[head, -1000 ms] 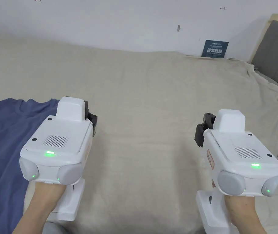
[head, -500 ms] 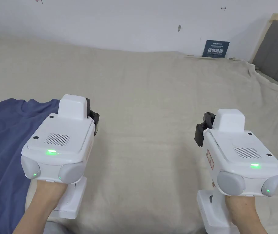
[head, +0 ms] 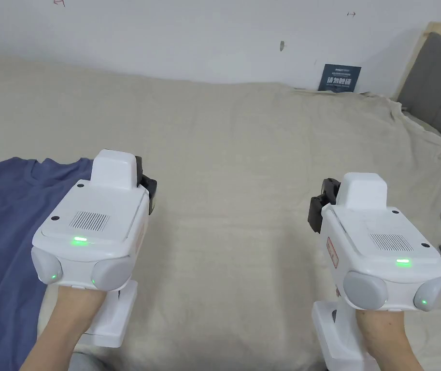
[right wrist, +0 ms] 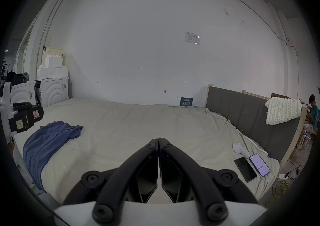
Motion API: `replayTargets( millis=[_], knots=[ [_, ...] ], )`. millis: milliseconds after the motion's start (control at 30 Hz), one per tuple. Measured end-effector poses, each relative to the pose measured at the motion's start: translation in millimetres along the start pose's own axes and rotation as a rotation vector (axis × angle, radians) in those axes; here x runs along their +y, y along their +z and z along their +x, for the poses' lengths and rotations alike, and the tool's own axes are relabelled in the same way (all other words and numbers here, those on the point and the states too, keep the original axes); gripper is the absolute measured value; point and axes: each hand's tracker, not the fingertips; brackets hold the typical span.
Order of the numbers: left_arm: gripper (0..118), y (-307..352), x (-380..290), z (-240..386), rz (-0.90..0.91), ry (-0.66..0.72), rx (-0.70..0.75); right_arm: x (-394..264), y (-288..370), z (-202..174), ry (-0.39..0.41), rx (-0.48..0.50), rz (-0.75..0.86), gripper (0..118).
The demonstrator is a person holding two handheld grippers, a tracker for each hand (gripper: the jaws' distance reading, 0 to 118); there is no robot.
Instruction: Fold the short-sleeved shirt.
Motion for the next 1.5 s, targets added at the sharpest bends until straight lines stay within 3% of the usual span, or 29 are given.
replayTargets(
  millis=[433, 1067, 1433, 1500],
  knots=[
    [0, 4, 0, -12, 0.003, 0.008, 0.022, 4, -6, -10, 0.014, 0.026, 0.006, 0],
    [0, 77, -13, -145, -0.031, 0.048, 0.396, 22, -17, -179, 0.071, 0.449, 0.043, 0],
    [0, 92, -22, -168, -0.043, 0.070, 0.467, 26, -10, -210, 0.090, 0.515, 0.040, 0],
    [7, 89, -24, -168, -0.045, 0.076, 0.468, 27, -9, -211, 0.093, 0.513, 0.040, 0]
  ],
)
